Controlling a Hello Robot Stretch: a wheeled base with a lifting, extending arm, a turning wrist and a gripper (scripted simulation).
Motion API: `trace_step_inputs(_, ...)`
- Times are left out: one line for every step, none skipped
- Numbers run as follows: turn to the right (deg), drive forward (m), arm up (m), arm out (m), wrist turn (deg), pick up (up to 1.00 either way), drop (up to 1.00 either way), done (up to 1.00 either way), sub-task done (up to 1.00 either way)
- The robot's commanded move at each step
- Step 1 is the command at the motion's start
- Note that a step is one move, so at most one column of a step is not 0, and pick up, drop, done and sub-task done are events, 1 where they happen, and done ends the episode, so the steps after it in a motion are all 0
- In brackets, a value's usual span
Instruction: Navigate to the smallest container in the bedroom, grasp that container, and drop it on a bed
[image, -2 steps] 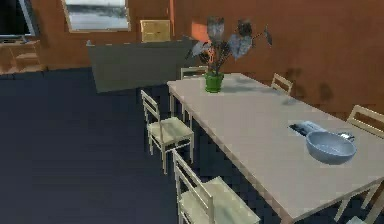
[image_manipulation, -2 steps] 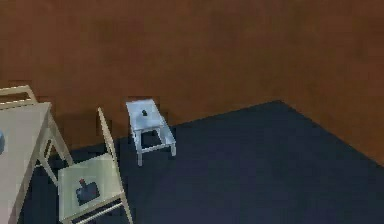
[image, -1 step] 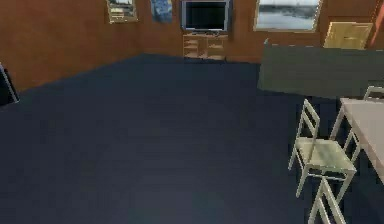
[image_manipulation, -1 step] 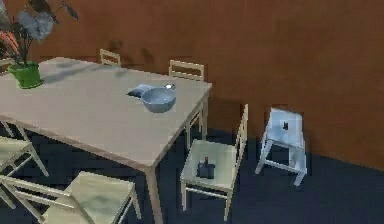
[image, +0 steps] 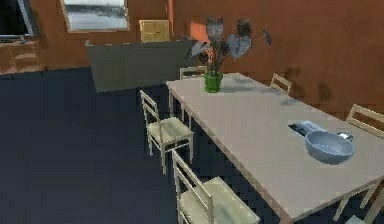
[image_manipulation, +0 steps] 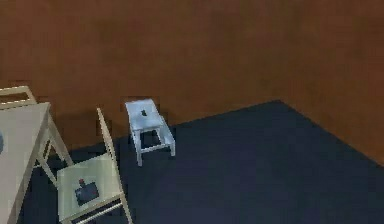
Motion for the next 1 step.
trace_step_inputs(45.0, 0.0, 0.0, 0.0, 0.0, 0.0, 0.0, 0.0, 0.0)
